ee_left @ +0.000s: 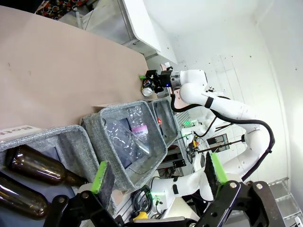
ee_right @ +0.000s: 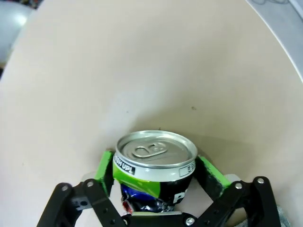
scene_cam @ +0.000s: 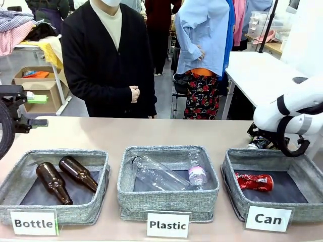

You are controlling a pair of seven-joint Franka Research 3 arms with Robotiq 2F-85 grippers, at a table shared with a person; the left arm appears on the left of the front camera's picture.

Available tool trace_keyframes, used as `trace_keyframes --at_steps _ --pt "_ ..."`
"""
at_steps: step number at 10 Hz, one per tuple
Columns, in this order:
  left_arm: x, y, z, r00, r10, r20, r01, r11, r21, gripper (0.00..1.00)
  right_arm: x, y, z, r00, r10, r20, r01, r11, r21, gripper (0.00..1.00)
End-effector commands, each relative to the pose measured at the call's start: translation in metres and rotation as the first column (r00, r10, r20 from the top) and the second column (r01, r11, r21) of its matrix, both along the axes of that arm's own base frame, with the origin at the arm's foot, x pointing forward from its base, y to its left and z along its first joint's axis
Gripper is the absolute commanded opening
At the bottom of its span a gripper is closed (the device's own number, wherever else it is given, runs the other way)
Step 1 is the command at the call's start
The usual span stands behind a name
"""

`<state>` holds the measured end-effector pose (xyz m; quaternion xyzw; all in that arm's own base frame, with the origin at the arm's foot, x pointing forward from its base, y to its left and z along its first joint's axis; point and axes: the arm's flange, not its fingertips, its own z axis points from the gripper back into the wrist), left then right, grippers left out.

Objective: Sort the can waste into the basket.
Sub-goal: Pick up the can waste from the table and place it in the right Fabric basket.

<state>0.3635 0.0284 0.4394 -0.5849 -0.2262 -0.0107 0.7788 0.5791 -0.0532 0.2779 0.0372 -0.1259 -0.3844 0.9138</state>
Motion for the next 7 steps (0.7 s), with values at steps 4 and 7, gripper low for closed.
trace_keyframes --at_steps 4,7 --pt "-0.0009 0.0033 0.0019 1.000 -0.018 0.006 0.018 1.000 0.003 1.00 0.0059 0.0066 0.0023 0.999 -0.021 -0.047 0.021 1.000 -0.007 0.18" --pt "-0.0009 0.0033 0.0019 1.000 -0.018 0.006 0.018 1.000 0.003 1.00 0.0049 0.0057 0.0044 0.999 -0.013 -0.048 0.013 1.000 0.002 0.00"
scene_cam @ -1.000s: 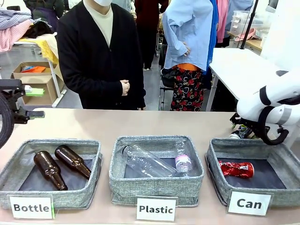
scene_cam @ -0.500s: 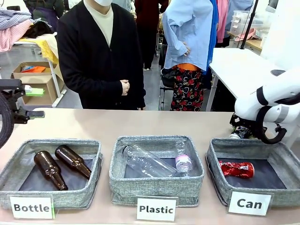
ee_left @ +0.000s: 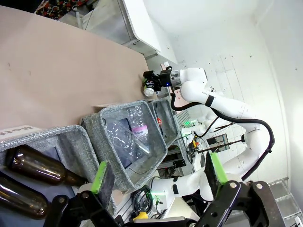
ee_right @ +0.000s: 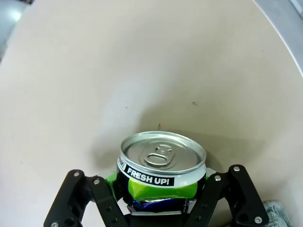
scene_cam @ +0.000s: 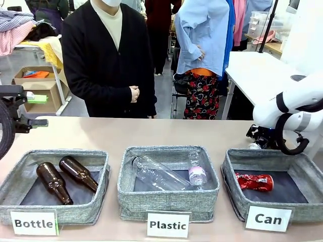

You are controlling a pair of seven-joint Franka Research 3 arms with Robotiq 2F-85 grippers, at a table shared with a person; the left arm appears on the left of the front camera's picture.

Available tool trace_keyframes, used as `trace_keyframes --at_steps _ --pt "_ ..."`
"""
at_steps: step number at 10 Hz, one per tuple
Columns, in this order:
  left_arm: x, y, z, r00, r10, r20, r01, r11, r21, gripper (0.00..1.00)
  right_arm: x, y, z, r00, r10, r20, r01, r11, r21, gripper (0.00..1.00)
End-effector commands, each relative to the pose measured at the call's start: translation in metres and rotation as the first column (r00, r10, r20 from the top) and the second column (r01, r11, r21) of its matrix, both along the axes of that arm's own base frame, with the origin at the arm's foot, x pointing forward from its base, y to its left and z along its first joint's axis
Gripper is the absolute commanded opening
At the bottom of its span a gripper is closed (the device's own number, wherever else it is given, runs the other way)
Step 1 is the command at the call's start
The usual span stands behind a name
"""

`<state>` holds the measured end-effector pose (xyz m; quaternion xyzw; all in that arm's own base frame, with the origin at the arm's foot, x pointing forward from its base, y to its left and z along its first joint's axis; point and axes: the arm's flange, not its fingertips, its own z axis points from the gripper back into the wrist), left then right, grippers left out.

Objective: Sort the can waste into the basket.
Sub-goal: Pick up the can waste from the table and place it in the right Fabric basket.

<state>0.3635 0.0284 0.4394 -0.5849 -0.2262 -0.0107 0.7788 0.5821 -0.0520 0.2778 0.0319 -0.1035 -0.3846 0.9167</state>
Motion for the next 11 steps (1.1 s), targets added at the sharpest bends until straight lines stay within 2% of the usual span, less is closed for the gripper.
trace_keyframes --at_steps 1,2,4,6,7,9,10,11 --pt "-0.001 0.003 0.002 1.000 -0.018 0.006 0.018 1.000 0.003 1.00 -0.002 0.006 0.011 1.000 -0.007 0.000 0.007 1.000 0.008 0.00" --pt "-0.001 0.003 0.002 1.000 -0.018 0.006 0.018 1.000 0.003 1.00 -0.007 0.005 0.021 1.000 0.005 0.006 -0.005 1.000 0.015 0.00" --pt "-0.001 0.003 0.002 1.000 -0.018 0.006 0.018 1.000 0.003 1.00 -0.016 0.014 0.063 0.995 0.072 0.063 -0.073 0.997 0.011 0.00" --pt "-0.001 0.003 0.002 1.000 -0.018 0.006 0.018 1.000 0.003 1.00 -0.018 0.024 0.112 0.974 0.182 0.135 -0.181 0.983 -0.024 0.00" --pt "-0.001 0.003 0.002 1.000 -0.018 0.006 0.018 1.000 0.003 1.00 -0.025 0.029 0.135 0.950 0.283 0.131 -0.286 0.958 0.005 0.00" --pt "-0.001 0.003 0.002 1.000 -0.018 0.006 0.018 1.000 0.003 1.00 -0.044 0.036 0.176 0.850 0.519 0.083 -0.524 0.849 0.058 0.00" --pt "-0.001 0.003 0.002 1.000 -0.018 0.006 0.018 1.000 0.003 1.00 -0.059 0.036 0.188 0.766 0.642 0.022 -0.641 0.763 0.085 0.00" --pt "-0.001 0.003 0.002 1.000 -0.018 0.006 0.018 1.000 0.003 1.00 -0.078 0.036 0.196 0.618 0.783 -0.068 -0.772 0.621 0.134 0.00"
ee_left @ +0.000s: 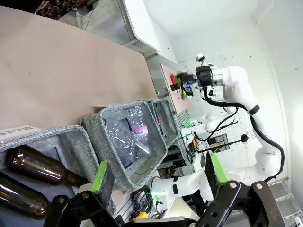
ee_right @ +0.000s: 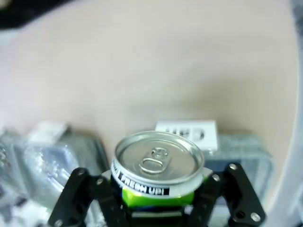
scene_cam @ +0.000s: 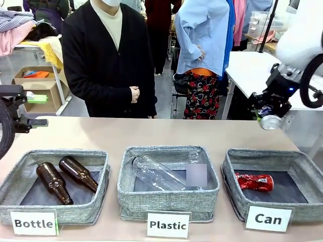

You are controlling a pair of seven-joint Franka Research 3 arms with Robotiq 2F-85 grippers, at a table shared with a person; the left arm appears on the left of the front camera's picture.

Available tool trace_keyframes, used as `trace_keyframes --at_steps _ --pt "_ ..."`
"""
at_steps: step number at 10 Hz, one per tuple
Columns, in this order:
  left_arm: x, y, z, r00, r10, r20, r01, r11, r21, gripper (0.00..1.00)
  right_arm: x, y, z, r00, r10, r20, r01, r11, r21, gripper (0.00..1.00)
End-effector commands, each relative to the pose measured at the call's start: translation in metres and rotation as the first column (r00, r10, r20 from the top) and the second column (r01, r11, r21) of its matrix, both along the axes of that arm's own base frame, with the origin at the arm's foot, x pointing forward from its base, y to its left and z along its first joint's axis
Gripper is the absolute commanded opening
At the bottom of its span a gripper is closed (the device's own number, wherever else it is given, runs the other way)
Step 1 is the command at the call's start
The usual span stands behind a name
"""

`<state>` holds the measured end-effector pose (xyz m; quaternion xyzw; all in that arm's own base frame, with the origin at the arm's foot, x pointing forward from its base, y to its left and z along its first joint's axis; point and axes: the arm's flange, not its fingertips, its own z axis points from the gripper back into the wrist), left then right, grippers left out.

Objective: Sort the can waste into the basket.
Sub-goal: Pick up the can waste from the table and place it in the right Fabric basket.

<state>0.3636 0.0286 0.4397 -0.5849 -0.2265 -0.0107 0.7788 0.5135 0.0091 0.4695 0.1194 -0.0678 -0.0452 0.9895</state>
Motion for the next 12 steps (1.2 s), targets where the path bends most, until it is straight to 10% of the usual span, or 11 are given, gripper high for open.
trace_keyframes --at_steps 1,3,5,7,9,12 --pt "-0.001 0.003 0.002 1.000 -0.018 0.005 0.018 1.000 0.003 1.00 -0.035 -0.022 0.006 0.861 0.453 -0.230 -0.476 0.877 -0.056 0.00" --pt "-0.001 0.003 0.002 1.000 -0.018 0.005 0.018 1.000 0.003 1.00 -0.074 -0.020 -0.004 0.406 0.842 -0.356 -0.890 0.453 0.057 0.00" --pt "-0.001 0.003 0.002 1.000 -0.018 0.005 0.018 1.000 0.003 1.00 -0.100 -0.025 -0.017 0.021 0.948 -0.317 -0.985 0.074 0.156 0.00" --pt "-0.001 0.003 0.002 1.000 -0.018 0.005 0.018 1.000 0.003 1.00 -0.111 -0.024 -0.031 -0.165 0.948 -0.274 -0.979 -0.125 0.158 0.00" --pt "-0.001 0.003 0.002 1.000 -0.018 0.005 0.018 1.000 0.003 1.00 -0.120 -0.019 -0.039 -0.271 0.939 -0.210 -0.960 -0.249 0.126 0.00" --pt "-0.001 0.003 0.002 1.000 -0.018 0.005 0.018 1.000 0.003 1.00 -0.133 -0.008 -0.048 -0.253 0.967 -0.033 -0.967 -0.253 0.022 0.00"
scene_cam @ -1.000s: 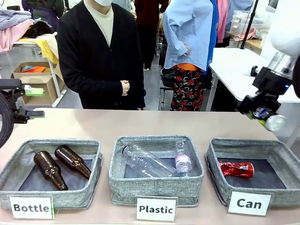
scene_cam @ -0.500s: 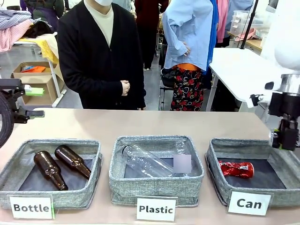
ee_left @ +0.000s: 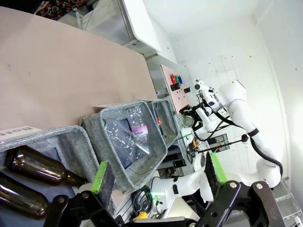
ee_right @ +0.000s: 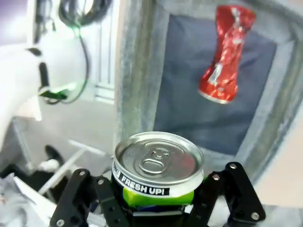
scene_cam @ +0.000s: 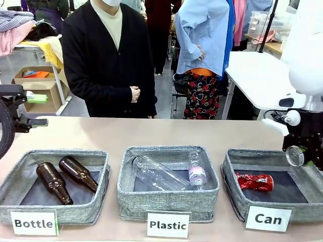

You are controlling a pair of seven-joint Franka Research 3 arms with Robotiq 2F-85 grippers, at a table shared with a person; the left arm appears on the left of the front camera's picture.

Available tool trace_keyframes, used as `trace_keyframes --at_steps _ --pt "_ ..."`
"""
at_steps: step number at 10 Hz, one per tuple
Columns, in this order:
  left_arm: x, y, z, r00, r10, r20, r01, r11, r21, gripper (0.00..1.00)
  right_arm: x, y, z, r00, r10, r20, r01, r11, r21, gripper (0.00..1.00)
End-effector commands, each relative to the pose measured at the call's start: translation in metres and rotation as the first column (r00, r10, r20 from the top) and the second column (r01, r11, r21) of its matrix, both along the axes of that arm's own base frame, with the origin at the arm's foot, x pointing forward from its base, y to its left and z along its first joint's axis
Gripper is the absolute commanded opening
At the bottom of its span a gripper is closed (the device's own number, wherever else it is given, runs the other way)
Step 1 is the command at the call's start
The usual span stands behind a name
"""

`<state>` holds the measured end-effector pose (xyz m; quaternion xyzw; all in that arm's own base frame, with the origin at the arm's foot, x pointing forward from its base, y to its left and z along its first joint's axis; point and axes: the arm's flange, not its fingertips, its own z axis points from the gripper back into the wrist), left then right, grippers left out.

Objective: Sort the can waste into the basket.
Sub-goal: Pick up the can waste from the table and place it in the right Fabric basket.

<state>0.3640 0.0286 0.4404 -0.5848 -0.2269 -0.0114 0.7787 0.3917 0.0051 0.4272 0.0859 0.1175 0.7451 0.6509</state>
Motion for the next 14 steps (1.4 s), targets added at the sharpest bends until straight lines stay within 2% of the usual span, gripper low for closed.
trace_keyframes --at_steps 1,2,3,4,6,7,8,9,11,12,13,14 --pt "-0.001 0.003 0.001 1.000 -0.018 0.004 0.018 1.000 0.002 1.00 -0.015 0.002 -0.006 0.999 -0.042 0.010 0.039 0.983 0.182 0.00" --pt "-0.001 0.003 0.001 1.000 -0.018 0.004 0.018 1.000 0.002 1.00 -0.018 0.008 -0.007 0.993 -0.112 0.024 0.103 0.965 0.242 0.00" --pt "-0.001 0.003 0.001 1.000 -0.018 0.004 0.018 1.000 0.002 1.00 -0.021 0.012 -0.008 0.973 -0.223 0.060 0.198 0.937 0.289 0.00" --pt "-0.001 0.003 0.001 1.000 -0.018 0.004 0.018 1.000 0.002 1.00 -0.023 0.016 -0.009 0.955 -0.283 0.083 0.248 0.924 0.292 0.00" --pt "-0.001 0.003 0.001 1.000 -0.018 0.004 0.018 1.000 0.002 1.00 -0.021 0.018 -0.009 0.945 -0.307 0.114 0.265 0.920 0.289 0.00" --pt "-0.001 0.003 0.001 1.000 -0.018 0.004 0.018 1.000 0.002 1.00 -0.020 0.017 -0.010 0.948 -0.297 0.117 0.251 0.920 0.301 0.45" --pt "-0.001 0.003 0.001 1.000 -0.018 0.004 0.018 1.000 0.002 1.00 -0.018 0.016 -0.010 0.940 -0.322 0.117 0.276 0.914 0.296 0.70" --pt "-0.001 0.003 0.001 1.000 -0.018 0.004 0.018 1.000 0.002 1.00 -0.017 0.016 -0.009 0.937 -0.330 0.116 0.285 0.912 0.295 1.00" --pt "-0.001 0.003 0.001 1.000 -0.018 0.004 0.018 1.000 0.002 1.00 -0.017 0.015 -0.010 0.941 -0.324 0.102 0.281 0.911 0.301 1.00" --pt "-0.001 0.003 0.001 1.000 -0.018 0.004 0.018 1.000 0.002 1.00 -0.017 0.014 -0.009 0.936 -0.338 0.099 0.295 0.906 0.304 0.93" --pt "-0.001 0.003 0.001 1.000 -0.018 0.004 0.018 1.000 0.002 1.00 -0.017 0.014 -0.008 0.933 -0.348 0.092 0.304 0.898 0.317 1.00" --pt "-0.001 0.003 0.001 1.000 -0.018 0.004 0.018 1.000 0.002 1.00 -0.017 0.014 -0.008 0.925 -0.371 0.075 0.329 0.885 0.329 1.00"
